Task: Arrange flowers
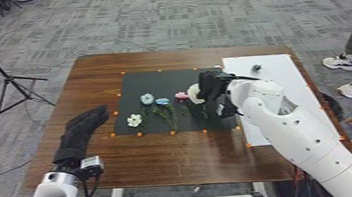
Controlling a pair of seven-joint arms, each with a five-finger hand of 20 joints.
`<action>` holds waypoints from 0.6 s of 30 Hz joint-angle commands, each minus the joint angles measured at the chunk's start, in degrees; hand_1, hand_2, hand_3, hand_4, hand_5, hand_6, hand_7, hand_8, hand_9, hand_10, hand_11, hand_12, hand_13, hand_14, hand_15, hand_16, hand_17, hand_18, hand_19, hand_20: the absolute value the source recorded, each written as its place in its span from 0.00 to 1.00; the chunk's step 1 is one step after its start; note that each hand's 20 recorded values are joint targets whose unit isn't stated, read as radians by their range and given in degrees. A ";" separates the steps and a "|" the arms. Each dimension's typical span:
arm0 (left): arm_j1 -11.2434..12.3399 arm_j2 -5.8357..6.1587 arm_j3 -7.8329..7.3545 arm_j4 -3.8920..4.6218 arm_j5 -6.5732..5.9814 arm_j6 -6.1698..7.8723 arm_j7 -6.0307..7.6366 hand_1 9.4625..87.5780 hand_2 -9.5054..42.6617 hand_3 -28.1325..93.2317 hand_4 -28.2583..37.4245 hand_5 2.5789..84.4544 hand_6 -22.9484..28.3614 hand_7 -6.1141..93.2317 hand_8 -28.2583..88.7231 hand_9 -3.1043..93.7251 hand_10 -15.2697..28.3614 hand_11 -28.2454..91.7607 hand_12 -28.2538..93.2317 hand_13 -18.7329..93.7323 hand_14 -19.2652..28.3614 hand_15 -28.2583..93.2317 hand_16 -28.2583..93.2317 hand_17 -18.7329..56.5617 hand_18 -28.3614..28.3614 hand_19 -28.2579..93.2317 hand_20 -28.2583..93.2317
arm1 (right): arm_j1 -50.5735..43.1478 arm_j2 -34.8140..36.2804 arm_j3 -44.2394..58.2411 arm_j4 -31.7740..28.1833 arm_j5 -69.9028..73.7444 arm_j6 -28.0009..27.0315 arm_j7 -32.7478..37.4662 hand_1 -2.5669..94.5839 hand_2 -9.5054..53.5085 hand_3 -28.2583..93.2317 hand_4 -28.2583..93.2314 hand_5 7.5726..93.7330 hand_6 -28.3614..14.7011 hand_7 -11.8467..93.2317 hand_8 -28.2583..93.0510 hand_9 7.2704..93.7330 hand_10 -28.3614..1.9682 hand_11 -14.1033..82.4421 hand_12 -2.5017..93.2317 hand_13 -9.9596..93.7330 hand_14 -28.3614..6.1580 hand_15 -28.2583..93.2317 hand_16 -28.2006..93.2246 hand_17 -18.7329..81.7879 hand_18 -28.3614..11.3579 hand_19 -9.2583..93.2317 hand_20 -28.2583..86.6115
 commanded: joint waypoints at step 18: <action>-0.20 -0.25 0.26 0.21 -0.13 -0.88 -0.56 0.22 0.16 0.80 0.11 0.53 0.55 0.21 0.18 0.49 0.64 0.39 0.32 0.45 0.75 0.35 0.24 0.26 0.71 0.28 0.34 | 0.13 0.52 1.61 -0.33 1.64 -1.02 0.20 0.33 0.06 0.83 0.12 0.83 0.68 0.41 0.17 0.87 0.56 0.67 0.38 0.74 0.34 0.86 0.58 0.47 0.05 0.80 0.71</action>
